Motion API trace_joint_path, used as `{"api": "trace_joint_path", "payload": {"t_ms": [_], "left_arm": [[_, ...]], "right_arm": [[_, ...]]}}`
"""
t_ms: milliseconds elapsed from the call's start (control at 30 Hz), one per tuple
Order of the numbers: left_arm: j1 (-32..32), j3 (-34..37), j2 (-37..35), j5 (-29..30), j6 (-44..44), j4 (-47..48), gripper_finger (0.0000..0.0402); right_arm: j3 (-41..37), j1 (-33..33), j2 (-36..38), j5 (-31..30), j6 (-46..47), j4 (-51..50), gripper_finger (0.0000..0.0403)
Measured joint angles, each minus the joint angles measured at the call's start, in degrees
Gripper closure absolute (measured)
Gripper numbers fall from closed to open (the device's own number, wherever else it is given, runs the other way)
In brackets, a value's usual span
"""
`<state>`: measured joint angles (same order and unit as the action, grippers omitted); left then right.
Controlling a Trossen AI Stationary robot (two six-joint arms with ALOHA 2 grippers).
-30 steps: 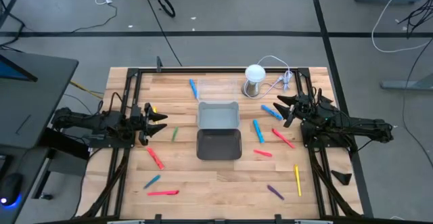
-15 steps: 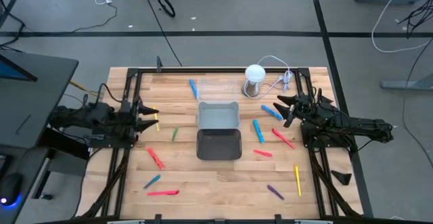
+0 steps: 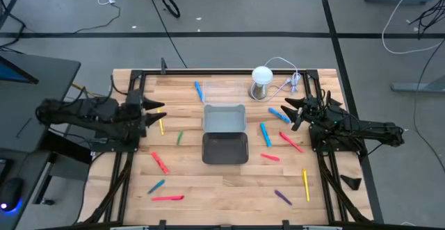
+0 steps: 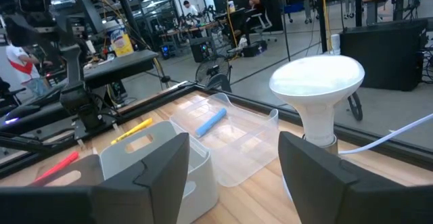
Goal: Pick & Place Markers
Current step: Put the green pen into the black bin
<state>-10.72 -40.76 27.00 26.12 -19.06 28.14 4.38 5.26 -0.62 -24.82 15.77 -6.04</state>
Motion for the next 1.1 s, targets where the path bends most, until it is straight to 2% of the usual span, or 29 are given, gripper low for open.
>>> {"api": "trace_joint_path", "payload": {"t_ms": [300,633,867,1100], "left_arm": [[0.0,-13.82,11.95,0.94,-3.02,8.37,0.0195],[0.07,-29.17,22.9,1.68,-13.76,27.8,0.0195],[4.32,-35.19,28.28,-6.69,-24.55,39.09,0.0195],[10.72,-35.89,31.99,-18.35,-33.79,43.35,0.0195]], "right_arm": [[0.0,0.0,0.02,0.0,0.02,0.0,0.0172],[0.0,0.02,0.0,0.0,0.0,0.0,0.0172],[0.02,0.02,0.02,0.0,0.0,0.0,0.0172],[0.02,0.02,0.02,0.0,0.0,0.0,0.0172]]}}
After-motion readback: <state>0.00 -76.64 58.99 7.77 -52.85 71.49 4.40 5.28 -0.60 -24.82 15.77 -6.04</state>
